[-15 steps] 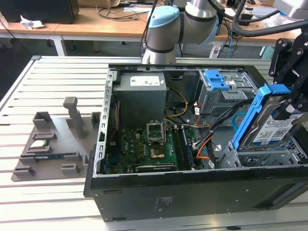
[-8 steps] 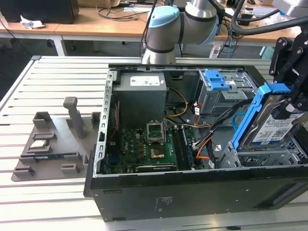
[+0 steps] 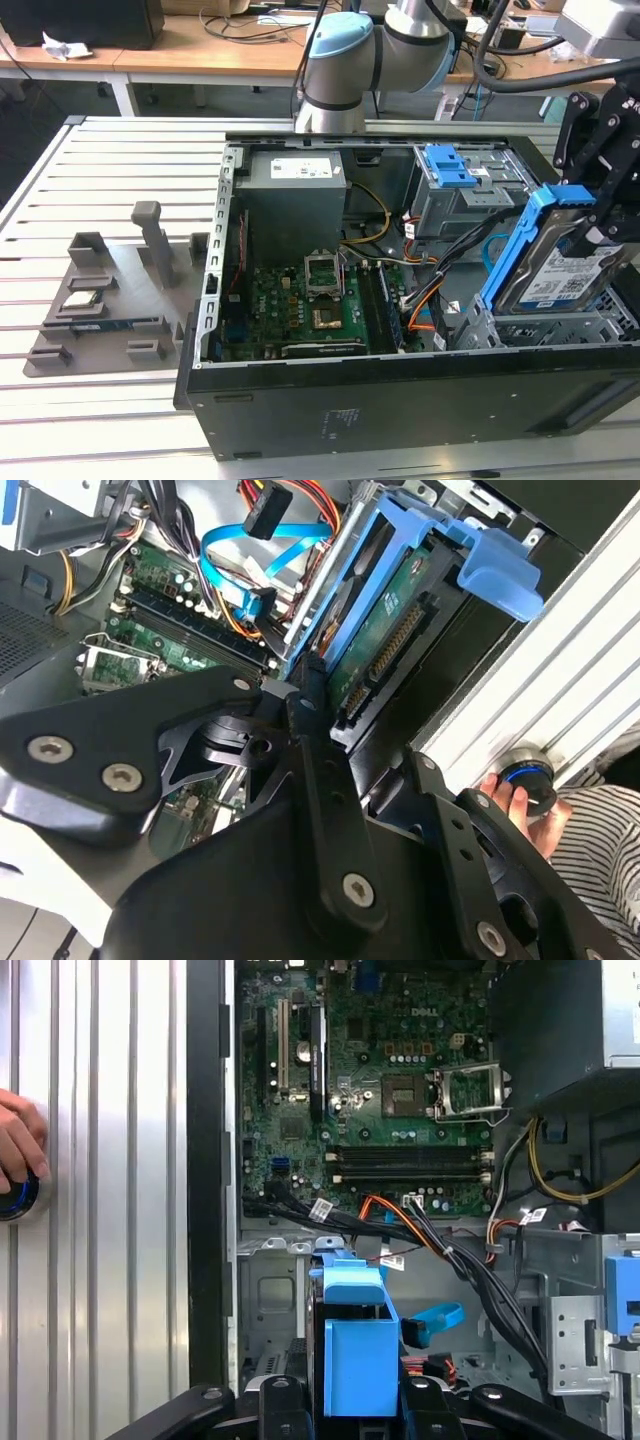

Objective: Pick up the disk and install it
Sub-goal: 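Insert the disk into the insertion slot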

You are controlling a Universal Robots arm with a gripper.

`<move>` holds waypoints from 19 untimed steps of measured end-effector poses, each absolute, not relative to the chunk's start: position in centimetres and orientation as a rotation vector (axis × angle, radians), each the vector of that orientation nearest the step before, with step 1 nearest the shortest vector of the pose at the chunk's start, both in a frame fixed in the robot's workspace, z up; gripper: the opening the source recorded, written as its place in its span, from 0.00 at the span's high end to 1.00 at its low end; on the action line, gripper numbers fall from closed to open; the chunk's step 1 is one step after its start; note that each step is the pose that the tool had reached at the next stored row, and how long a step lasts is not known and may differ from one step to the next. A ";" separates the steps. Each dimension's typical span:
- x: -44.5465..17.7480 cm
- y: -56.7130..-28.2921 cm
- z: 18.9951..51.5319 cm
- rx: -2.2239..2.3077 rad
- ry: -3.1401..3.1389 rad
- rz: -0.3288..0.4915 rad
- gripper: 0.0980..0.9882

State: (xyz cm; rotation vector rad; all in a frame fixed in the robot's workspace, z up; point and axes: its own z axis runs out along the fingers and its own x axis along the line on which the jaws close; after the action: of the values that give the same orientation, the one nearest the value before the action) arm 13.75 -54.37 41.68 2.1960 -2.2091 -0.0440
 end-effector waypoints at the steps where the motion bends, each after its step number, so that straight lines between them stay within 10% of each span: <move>1: 13.8 -54.4 41.3 2.196 -2.209 -0.044 0.70; 19: 13.8 -54.4 38.8 2.196 -2.209 -0.044 0.70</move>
State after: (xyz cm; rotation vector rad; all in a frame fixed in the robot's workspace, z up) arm 13.76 -54.37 38.83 2.1960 -2.2090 -0.0439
